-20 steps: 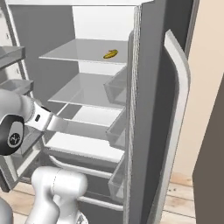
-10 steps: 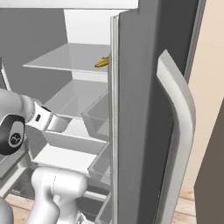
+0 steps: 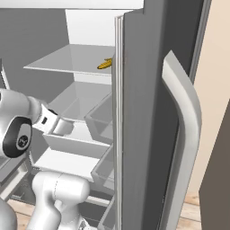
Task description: Pick up both bananas from the fridge and place them inside the tupperware on the counter.
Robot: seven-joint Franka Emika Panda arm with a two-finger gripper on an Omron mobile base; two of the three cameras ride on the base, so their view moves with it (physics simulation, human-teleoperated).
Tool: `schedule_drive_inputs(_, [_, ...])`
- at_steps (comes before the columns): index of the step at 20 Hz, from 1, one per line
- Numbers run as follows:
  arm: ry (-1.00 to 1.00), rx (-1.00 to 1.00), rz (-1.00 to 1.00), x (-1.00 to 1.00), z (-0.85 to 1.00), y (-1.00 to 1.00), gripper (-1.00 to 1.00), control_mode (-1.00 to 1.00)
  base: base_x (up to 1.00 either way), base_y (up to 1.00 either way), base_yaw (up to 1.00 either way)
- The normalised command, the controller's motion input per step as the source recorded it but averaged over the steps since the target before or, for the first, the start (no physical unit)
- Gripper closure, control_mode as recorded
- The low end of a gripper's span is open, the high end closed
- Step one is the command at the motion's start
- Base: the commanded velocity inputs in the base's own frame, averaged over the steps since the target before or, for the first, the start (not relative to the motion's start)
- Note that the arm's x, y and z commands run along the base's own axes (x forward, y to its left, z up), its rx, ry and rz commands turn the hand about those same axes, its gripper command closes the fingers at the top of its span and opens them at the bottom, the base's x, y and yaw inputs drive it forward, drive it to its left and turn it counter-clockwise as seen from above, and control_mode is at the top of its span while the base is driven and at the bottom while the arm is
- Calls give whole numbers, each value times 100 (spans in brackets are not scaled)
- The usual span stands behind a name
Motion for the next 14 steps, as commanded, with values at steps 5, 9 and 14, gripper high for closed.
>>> schedule_drive_inputs(5, [-35, 6, 26, 35, 42, -29, -100, -100, 0, 0, 0])
schedule_drive_inputs(9, [-20, 0, 10, 43, 63, -16, -100, -100, 0, 0, 0])
schedule_drive_inputs(14, [-18, 0, 0, 45, 65, -6, -100, -100, 0, 0, 0])
